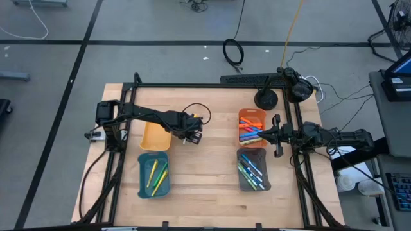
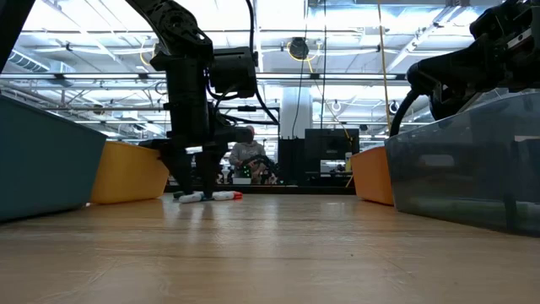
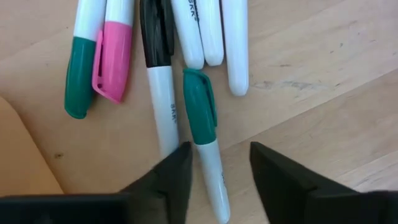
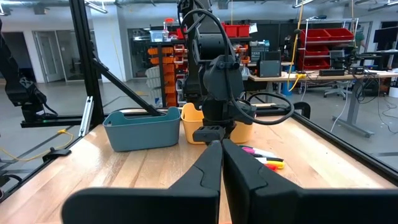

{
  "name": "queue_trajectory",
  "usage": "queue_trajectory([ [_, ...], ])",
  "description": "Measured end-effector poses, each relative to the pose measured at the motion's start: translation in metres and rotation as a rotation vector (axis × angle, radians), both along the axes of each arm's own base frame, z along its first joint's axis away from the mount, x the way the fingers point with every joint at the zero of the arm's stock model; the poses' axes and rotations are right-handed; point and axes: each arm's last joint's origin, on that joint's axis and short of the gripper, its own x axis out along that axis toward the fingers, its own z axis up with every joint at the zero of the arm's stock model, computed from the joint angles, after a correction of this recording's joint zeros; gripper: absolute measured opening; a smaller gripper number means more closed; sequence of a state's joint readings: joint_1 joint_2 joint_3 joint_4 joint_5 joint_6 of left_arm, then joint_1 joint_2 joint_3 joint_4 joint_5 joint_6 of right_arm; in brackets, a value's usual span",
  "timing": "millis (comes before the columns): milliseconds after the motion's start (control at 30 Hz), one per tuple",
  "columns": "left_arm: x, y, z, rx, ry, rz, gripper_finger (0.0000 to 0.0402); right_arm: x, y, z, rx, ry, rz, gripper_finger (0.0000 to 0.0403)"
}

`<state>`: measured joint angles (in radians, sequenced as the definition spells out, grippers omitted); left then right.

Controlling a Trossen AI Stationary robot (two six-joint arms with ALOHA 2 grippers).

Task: Pick & Place Markers
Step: Put the bottom dark green mini marker into the yellow bin

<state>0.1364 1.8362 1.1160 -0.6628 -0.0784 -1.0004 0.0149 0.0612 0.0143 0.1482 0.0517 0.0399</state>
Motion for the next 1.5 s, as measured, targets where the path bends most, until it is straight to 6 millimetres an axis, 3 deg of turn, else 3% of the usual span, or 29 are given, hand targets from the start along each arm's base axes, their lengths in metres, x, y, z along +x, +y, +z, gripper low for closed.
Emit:
queue_trajectory([
  [267,0.000,0.000,0.001,0.006,0.000,-0.022,0.0025,0.000,0.000,0.000,0.000,0.000,0.000,0.0004],
  [333,0.000,0.000,0.002,0.008,-0.005,-0.023,0.0008,0.000,0.000,0.000,0.000,0.000,0.000,0.0004],
  [633,0.001,0.000,0.002,0.018,-0.008,-0.074,0.0006,0.000,0.000,0.000,0.000,0.000,0.000,0.0004],
  [867,0.002,-0.001,0.001,0.009,-0.013,-0.112,0.0048,0.000,0.000,0.000,0.000,0.000,0.000,0.0004],
  [1067,0.002,-0.003,0.000,0.000,-0.003,-0.248,0.0087,0.000,0.000,0.000,0.000,0.000,0.000,0.0004],
  [1267,-0.004,-0.007,0.031,0.070,-0.084,-0.286,0.0090,0.000,0.000,0.000,0.000,0.000,0.000,0.0004],
  [1500,-0.014,-0.020,0.088,0.213,-0.306,-0.352,0.0071,0.000,0.000,0.000,0.000,0.001,0.000,0.0004],
])
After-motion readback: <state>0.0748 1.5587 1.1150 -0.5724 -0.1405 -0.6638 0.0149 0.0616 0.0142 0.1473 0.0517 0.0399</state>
